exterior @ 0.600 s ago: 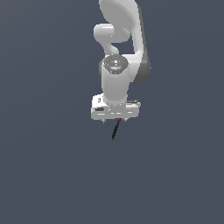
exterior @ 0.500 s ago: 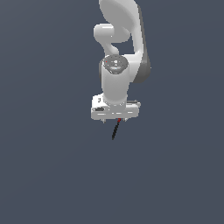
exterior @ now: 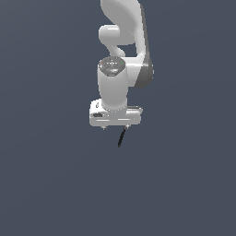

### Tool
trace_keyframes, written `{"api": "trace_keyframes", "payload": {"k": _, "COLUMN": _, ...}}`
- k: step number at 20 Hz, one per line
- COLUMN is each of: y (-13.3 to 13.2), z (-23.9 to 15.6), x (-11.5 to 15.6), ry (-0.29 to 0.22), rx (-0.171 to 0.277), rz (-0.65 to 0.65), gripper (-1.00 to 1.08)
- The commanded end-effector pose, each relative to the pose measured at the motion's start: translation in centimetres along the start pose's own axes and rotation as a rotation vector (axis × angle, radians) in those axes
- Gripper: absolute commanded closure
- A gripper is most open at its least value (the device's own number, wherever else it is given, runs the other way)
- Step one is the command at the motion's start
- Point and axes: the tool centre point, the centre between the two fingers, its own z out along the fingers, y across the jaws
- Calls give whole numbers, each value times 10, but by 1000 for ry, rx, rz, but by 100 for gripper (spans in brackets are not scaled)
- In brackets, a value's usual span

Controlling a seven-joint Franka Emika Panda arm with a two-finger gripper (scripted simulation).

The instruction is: Pick up the object and move it to a goal position.

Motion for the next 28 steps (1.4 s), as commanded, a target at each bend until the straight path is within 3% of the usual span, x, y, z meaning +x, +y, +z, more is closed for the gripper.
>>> {"api": "trace_keyframes", "payload": {"k": 1, "y": 0, "z": 0, "x": 0, "ry": 1, "rx": 1, "rz": -1, "gripper": -92}}
{"api": "trace_keyframes", "payload": {"k": 12, "y": -12, "z": 28, "x": -14, "ry": 0, "rx": -2, "rz": 79, "gripper": -92}}
{"api": "trace_keyframes", "payload": {"k": 28, "y": -41, "z": 102, "x": -70, "ry": 3, "rx": -16, "rz": 322, "gripper": -92}}
